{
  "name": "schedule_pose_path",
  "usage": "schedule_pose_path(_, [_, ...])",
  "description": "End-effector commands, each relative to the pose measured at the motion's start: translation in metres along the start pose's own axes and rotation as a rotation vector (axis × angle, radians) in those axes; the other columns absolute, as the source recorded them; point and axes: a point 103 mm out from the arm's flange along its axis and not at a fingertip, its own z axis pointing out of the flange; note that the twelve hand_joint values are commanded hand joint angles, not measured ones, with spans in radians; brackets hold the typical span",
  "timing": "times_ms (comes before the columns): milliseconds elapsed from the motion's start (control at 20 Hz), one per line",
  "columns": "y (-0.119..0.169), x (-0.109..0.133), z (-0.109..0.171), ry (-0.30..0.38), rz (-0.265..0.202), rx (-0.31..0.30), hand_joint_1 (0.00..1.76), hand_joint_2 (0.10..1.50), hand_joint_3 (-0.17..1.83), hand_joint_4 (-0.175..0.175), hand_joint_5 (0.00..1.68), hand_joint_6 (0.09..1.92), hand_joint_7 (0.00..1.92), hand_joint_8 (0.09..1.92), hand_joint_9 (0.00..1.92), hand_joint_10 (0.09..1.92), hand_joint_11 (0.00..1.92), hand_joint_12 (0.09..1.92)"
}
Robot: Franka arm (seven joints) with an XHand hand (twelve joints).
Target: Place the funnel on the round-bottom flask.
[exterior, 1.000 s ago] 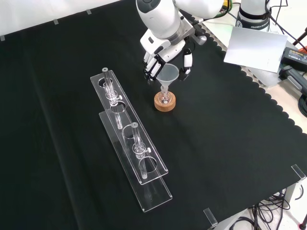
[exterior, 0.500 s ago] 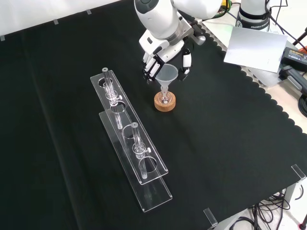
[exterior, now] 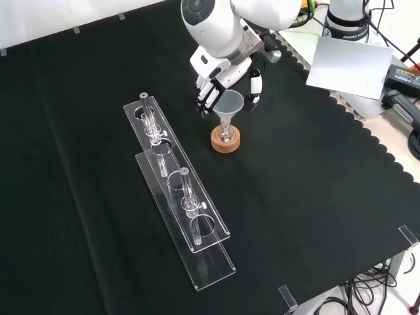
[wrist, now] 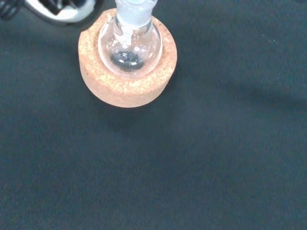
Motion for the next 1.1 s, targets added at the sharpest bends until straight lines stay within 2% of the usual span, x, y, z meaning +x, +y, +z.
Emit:
schedule_pose_path(50, [-0.0011, -0.0012, 0.0017, 0.004, 0.001, 0.009, 0.81, 0.66, 0.58, -0.025, 0.39, 0.3, 0.27, 0.68, 0.64, 0.55, 0.59, 1.29])
schedule_pose_path(350, [-0.0021, 0.0004, 0.0022, -0.002, -0.01, 0.022, 0.79, 0.66, 0.58, -0.031, 0.38, 0.26, 0.24, 0.68, 0.6, 0.57, 0.56, 1.3])
schedule_pose_path(950, [-0.0041, 0.0042, 0.0012, 0.001, -0.02, 0.016, 0.75, 0.63, 0.52, -0.046, 0.33, 0.09, 0.03, 0.67, 0.39, 0.67, 0.4, 1.39])
schedule_pose_path(1100, [-0.0073, 0.007, -0.0002, 0.008, -0.021, -0.018, 0.73, 0.62, 0.49, -0.046, 0.32, 0.09, 0.0, 0.62, 0.32, 0.72, 0.36, 1.42])
